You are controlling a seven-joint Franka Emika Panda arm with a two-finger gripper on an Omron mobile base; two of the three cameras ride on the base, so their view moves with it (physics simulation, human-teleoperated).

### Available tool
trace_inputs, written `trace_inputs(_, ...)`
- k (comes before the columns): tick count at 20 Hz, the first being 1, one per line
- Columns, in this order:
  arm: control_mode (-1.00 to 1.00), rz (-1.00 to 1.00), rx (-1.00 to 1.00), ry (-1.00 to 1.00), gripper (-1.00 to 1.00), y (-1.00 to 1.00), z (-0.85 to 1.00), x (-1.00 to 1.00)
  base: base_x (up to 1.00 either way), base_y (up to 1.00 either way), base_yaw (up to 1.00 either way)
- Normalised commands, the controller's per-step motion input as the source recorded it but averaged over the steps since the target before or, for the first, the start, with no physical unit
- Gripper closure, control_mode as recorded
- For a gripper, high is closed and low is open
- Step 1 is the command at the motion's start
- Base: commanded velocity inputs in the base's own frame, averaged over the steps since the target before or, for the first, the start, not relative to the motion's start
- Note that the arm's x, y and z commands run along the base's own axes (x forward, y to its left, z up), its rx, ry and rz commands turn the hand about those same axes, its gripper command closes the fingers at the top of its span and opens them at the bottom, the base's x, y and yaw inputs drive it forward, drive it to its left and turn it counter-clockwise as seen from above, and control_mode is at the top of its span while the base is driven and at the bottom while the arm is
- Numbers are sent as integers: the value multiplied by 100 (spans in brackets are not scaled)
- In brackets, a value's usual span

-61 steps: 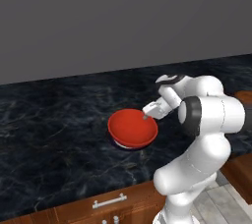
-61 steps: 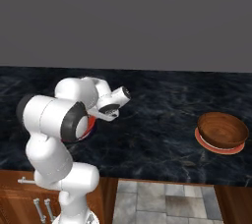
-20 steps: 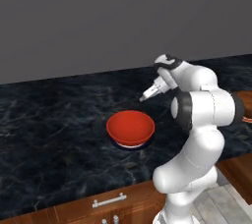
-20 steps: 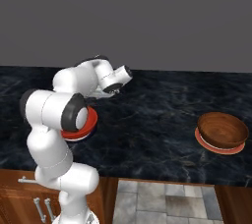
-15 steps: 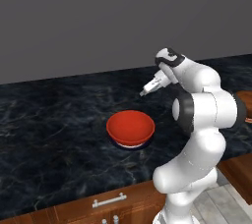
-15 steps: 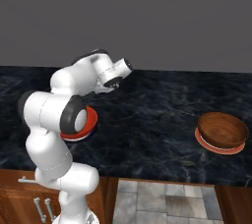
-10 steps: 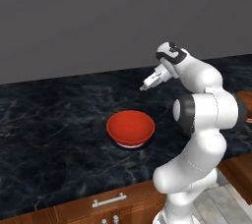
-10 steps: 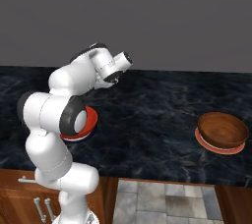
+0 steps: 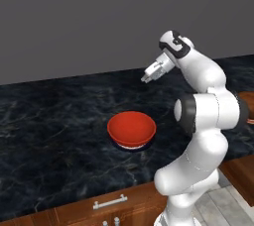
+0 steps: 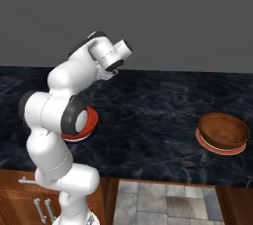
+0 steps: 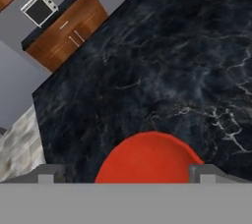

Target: Move the bowls from the cabinet to the plates on the dining table.

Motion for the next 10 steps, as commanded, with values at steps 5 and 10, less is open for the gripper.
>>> trace_inputs(5,-100,0,0,7,-100,0,41,2,0,0,0)
trace_inputs(10,-100,1,0,7,-100,0,42,0,0,0,0)
